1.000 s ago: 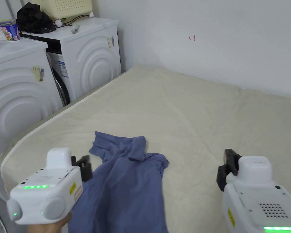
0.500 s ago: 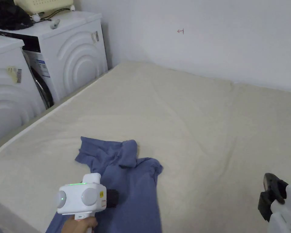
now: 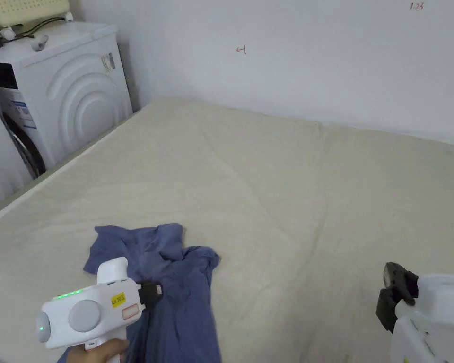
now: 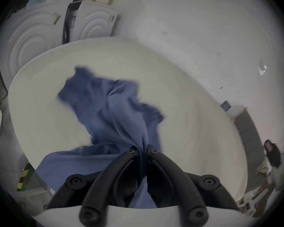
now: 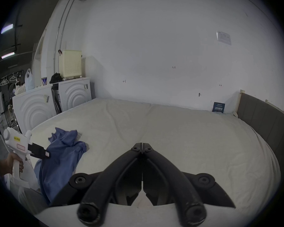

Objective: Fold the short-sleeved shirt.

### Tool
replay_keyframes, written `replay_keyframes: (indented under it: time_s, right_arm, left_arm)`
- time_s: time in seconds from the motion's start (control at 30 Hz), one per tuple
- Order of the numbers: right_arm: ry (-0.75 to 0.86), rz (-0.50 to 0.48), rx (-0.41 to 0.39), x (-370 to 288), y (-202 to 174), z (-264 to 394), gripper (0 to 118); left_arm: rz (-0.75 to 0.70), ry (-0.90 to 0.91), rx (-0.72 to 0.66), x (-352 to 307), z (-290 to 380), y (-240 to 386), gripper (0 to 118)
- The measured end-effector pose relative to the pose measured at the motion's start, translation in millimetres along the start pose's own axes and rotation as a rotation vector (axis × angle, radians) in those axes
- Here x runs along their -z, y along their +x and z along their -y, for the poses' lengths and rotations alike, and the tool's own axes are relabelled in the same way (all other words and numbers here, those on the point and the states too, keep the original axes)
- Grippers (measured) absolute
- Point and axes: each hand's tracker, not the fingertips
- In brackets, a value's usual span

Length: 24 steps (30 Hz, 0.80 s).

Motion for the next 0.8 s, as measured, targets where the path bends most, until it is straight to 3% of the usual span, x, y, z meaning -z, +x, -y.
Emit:
replay_keyframes:
  time_s: [0.17, 0.43, 0.63, 0.8]
  right_arm:
    - [0.042, 0.024, 0.041, -26, 27, -6, 0]
    - [0.138, 0.145, 0.072, -80, 92, -15, 0]
    - [0.178, 0.269, 0.053, -125, 134, -20, 0]
    - [0.176, 0.367, 0.055, -148, 169, -12, 0]
  left_arm:
    - [0.168, 0.08, 0.116, -34, -32, 88, 9]
    - [0.412, 0.121, 0.355, -53, -71, 257, 8]
    - [0.534, 0.062, 0.504, -37, -45, 371, 8]
    - [0.644, -0.047, 0.566, -6, -6, 430, 8]
